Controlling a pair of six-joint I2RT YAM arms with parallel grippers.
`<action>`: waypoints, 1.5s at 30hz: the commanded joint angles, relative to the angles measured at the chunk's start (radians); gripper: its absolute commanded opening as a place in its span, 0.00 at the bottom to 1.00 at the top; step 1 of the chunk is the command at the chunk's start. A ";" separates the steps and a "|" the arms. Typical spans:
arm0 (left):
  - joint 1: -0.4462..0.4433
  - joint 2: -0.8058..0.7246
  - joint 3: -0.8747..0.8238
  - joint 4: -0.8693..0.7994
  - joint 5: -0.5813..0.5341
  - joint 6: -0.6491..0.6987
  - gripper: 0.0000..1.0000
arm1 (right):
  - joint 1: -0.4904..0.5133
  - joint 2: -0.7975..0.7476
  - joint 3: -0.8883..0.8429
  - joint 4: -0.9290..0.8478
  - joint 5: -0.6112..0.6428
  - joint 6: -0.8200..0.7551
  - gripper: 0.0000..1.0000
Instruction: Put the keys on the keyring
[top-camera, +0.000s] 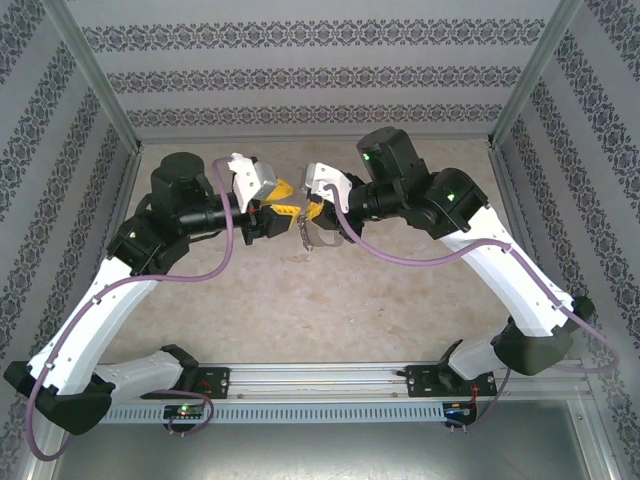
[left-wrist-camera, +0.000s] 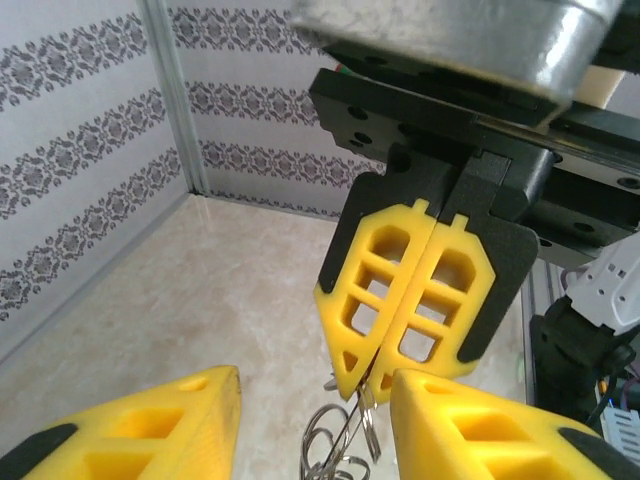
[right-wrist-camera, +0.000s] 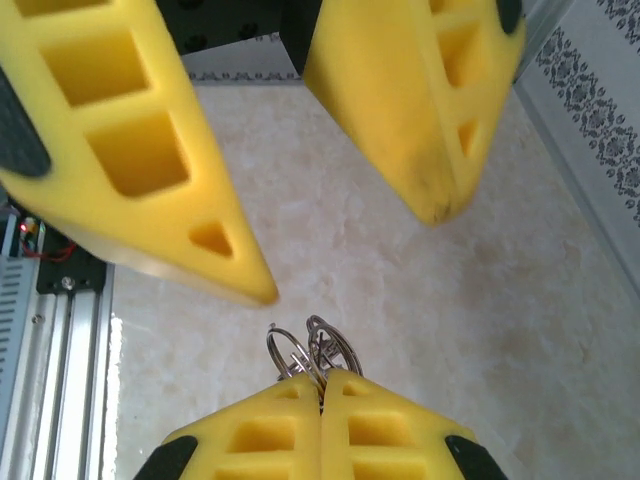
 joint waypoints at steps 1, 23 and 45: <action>-0.027 0.010 0.035 -0.055 -0.005 0.051 0.39 | 0.016 0.006 0.040 -0.025 0.062 -0.047 0.00; -0.059 0.026 -0.027 -0.075 -0.054 0.049 0.37 | 0.028 0.019 0.039 0.019 0.085 -0.029 0.00; -0.060 -0.016 -0.093 0.030 -0.037 -0.005 0.00 | 0.048 -0.062 -0.064 0.102 -0.013 -0.031 0.21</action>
